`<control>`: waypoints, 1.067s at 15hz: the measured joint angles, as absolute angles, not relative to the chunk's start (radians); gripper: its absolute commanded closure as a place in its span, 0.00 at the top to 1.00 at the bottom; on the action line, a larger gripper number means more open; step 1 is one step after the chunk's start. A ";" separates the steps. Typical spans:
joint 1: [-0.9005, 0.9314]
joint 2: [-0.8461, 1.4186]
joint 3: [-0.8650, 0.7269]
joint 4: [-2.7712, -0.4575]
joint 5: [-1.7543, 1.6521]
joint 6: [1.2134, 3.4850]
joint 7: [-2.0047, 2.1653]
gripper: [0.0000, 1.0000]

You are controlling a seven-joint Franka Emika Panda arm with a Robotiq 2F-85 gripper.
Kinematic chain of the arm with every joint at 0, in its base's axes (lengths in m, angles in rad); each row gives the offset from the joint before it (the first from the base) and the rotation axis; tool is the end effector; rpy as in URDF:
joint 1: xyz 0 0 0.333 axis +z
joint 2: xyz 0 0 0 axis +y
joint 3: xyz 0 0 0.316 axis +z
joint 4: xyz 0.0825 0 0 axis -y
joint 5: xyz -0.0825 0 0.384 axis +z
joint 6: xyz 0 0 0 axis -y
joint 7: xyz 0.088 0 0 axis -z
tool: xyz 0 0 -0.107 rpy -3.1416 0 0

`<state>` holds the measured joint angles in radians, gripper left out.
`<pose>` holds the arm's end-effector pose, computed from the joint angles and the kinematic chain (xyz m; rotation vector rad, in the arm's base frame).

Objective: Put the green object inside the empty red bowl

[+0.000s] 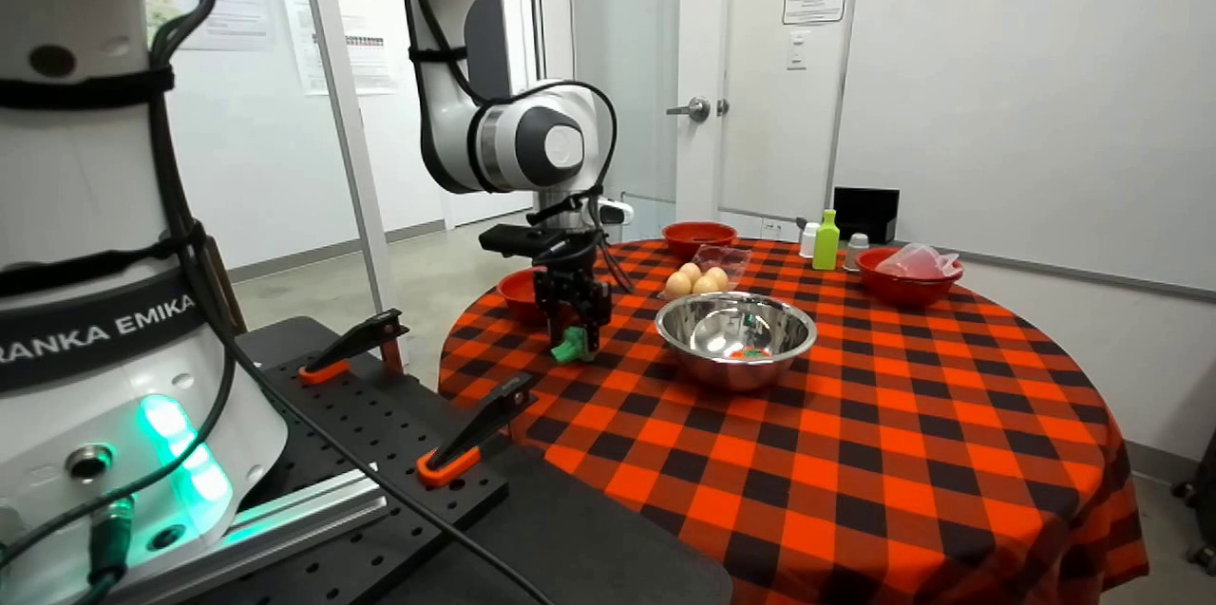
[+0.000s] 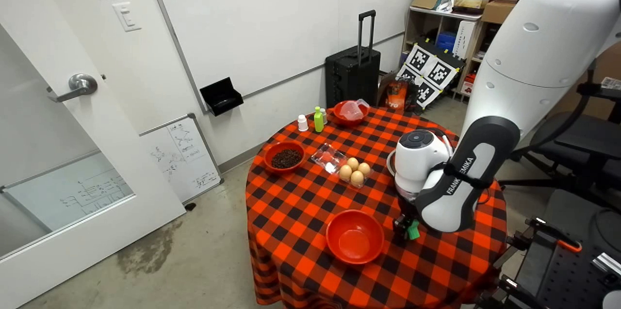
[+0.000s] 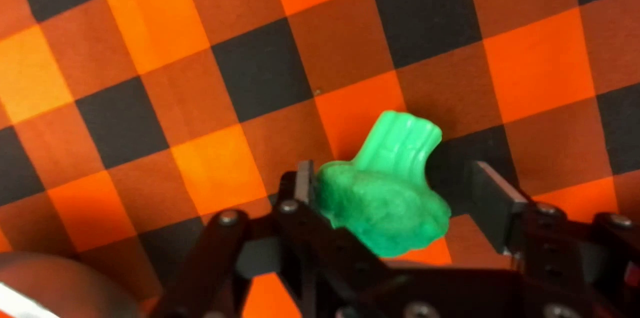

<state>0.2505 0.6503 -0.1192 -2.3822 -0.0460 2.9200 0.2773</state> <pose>0.4544 0.0533 0.0477 3.0345 -0.1220 -0.1383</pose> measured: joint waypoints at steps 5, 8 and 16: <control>0.250 0.679 -0.120 -2.355 -0.046 2.919 0.277 0.32; 0.250 0.679 -0.120 -2.352 -0.046 2.918 0.277 0.32; 0.266 0.528 -0.142 -2.380 -0.047 2.918 0.277 0.32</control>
<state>0.2661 0.5281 -0.1417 -2.3795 -0.0470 2.9180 0.2772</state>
